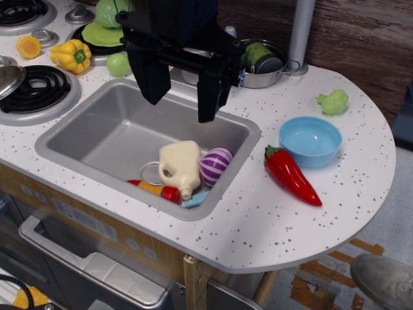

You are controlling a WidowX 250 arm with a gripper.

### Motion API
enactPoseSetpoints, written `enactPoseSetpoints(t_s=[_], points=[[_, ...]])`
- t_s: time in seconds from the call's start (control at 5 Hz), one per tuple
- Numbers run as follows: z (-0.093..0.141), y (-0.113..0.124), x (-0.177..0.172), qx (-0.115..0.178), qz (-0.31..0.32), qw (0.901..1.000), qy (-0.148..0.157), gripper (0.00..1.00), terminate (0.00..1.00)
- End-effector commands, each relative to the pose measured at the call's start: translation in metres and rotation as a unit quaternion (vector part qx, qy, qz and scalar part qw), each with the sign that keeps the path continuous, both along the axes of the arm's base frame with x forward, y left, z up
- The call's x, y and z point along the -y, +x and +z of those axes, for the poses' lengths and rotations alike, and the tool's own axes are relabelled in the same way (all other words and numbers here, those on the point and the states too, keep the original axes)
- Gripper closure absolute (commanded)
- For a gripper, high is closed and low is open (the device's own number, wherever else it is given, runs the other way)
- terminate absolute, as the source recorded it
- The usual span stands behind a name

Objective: Put pear in bowl

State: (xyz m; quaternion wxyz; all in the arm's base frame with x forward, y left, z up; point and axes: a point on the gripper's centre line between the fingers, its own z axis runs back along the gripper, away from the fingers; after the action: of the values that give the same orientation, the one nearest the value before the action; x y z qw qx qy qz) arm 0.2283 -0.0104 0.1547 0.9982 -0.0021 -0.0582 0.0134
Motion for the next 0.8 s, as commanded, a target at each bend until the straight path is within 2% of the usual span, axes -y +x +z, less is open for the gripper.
enactPoseSetpoints(t_s=[0.0,0.2,0.4,0.6], points=[[0.0,0.0,0.0,0.0,0.0,1.0,0.0,0.0,0.0],[-0.011,0.024,-0.036,0.054,0.044,0.9974,-0.018,0.0,0.0],[-0.018,0.06,-0.074,0.113,0.104,0.9881,0.004,0.0,0.0],[-0.027,0.101,-0.115,0.165,0.167,0.9719,0.013,0.0,0.0]])
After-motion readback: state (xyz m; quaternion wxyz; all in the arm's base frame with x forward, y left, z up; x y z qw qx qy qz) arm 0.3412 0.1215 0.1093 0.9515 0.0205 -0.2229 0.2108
